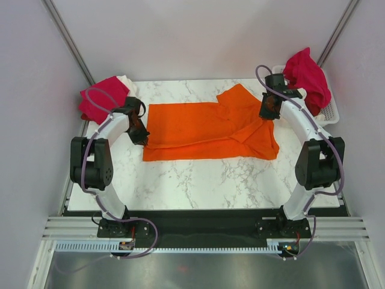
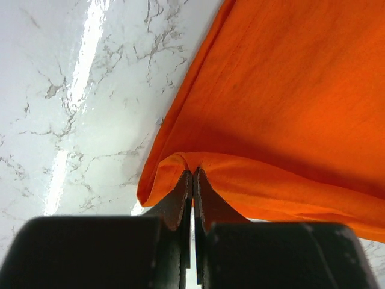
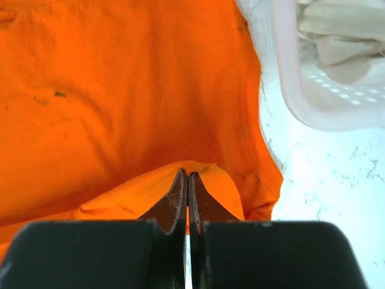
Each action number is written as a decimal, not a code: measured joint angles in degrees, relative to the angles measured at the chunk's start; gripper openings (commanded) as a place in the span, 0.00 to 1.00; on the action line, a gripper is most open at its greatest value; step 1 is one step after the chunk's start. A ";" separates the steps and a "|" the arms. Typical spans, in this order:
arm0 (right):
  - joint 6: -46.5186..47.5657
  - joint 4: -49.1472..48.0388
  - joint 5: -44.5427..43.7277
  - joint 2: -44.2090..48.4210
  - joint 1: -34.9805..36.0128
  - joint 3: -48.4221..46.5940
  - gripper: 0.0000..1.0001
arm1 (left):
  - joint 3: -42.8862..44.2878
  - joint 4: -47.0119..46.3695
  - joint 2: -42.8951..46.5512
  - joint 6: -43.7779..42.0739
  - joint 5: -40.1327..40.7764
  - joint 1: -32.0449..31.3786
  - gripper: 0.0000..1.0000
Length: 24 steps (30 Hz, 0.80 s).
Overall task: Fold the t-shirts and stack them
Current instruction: Fold the tshirt
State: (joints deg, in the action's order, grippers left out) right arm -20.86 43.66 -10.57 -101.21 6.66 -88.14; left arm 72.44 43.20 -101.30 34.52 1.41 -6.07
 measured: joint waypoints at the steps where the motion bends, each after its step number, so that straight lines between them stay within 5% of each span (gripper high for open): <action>1: 0.15 0.00 0.11 -0.81 -0.04 -0.57 0.00 | 0.48 -0.02 -0.48 -0.13 0.00 0.00 0.02; 16: 1.55 -0.04 2.34 -14.67 -0.13 -10.21 0.00 | 7.28 0.44 -7.23 -1.36 0.26 0.00 0.02; 19: 1.97 -0.28 2.73 -17.44 -0.15 -13.29 0.44 | 9.79 0.76 -9.70 -2.01 0.37 0.00 0.29; 20: 2.32 -0.35 2.38 -17.92 -0.13 -13.79 0.73 | 10.47 0.92 -10.32 -2.54 0.33 0.00 0.61; 22: 2.84 -0.22 1.18 -18.25 -0.13 -13.97 0.90 | 11.21 1.22 -10.62 -3.23 0.39 0.00 0.79; 24: 3.15 -0.15 -0.26 -17.99 -0.13 -13.94 0.95 | 11.37 1.49 -9.97 -3.63 1.33 0.00 0.88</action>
State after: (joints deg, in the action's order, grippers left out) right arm -17.72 43.51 -10.83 -119.20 6.52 -102.08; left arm 83.81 44.69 -111.26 30.89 2.74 -6.07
